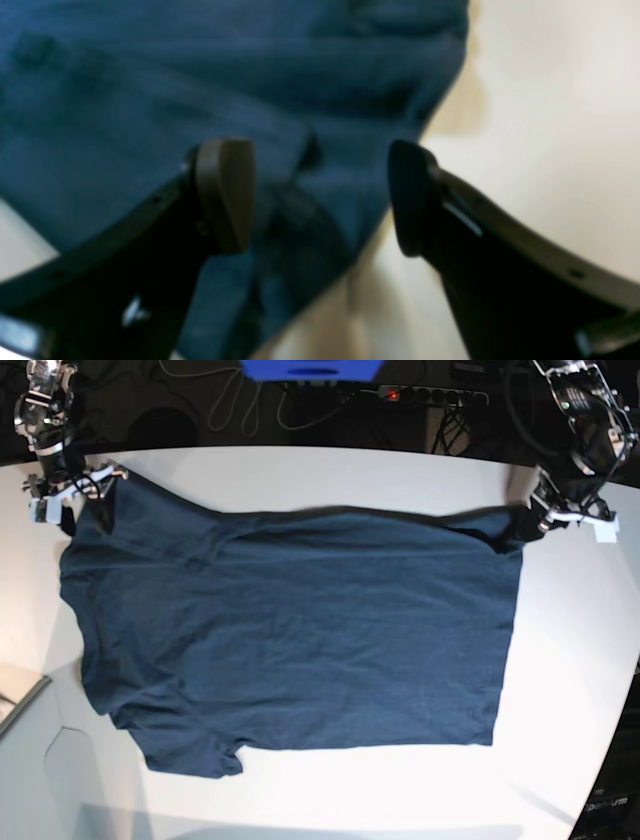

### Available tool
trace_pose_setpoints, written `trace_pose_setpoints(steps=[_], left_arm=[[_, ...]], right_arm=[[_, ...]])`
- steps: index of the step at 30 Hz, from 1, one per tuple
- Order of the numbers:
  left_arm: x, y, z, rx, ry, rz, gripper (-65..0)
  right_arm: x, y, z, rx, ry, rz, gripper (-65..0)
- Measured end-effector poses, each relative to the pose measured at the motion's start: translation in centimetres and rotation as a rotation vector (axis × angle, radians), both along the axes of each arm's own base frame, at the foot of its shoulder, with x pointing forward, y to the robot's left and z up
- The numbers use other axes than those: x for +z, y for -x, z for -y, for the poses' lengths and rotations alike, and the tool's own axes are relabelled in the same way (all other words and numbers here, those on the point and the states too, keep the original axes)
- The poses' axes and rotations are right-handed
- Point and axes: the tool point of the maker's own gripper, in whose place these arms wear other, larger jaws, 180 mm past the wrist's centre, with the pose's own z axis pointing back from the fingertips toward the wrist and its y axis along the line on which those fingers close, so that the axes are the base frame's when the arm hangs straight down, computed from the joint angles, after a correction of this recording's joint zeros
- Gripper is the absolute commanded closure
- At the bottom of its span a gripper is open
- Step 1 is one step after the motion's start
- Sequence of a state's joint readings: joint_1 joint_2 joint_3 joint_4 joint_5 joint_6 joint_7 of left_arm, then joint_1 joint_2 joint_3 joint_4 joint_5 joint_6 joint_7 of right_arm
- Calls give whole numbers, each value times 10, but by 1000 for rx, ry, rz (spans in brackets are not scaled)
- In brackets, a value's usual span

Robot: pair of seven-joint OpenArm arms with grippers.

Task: Layout the t-shirt on the table in an organized manner, then fold the t-shirt properly
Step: 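Regrasp the shirt shoulder edge with the right gripper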

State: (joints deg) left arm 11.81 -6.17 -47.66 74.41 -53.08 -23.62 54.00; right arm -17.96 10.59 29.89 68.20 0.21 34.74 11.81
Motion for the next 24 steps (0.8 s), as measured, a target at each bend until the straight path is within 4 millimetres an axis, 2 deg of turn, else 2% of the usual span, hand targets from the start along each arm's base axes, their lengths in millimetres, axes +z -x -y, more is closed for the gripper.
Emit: trace_pose_setpoints(steps=[2, 3, 4, 8, 10, 13, 18, 24], left_arm=[[-2, 4, -1, 1, -2, -11, 0], [-2, 4, -2, 1, -5, -10, 0], [-1, 3, -3, 0, -6, -9, 0], [2, -2, -3, 0, -5, 6, 0], [1, 0, -3, -2, -10, -1, 0], [1, 1, -4, 0, -11, -2, 0], [1, 0, -3, 1, -6, 0, 0], [1, 0, -3, 0, -8, -2, 0]], right_arm=[[18, -4, 1, -7, 17, 58, -420], [21, -2, 9, -48, 56, 61, -420], [23, -1, 1, -34, 27, 73, -420], [3, 10, -14, -12, -10, 9, -421], [-5, 4, -19, -10, -37, -2, -421], [-9, -4, -19, -14, -50, -6, -420], [-17, 2, -22, -5, -58, -44, -419], [-17, 1, -23, -6, -59, -40, -417]])
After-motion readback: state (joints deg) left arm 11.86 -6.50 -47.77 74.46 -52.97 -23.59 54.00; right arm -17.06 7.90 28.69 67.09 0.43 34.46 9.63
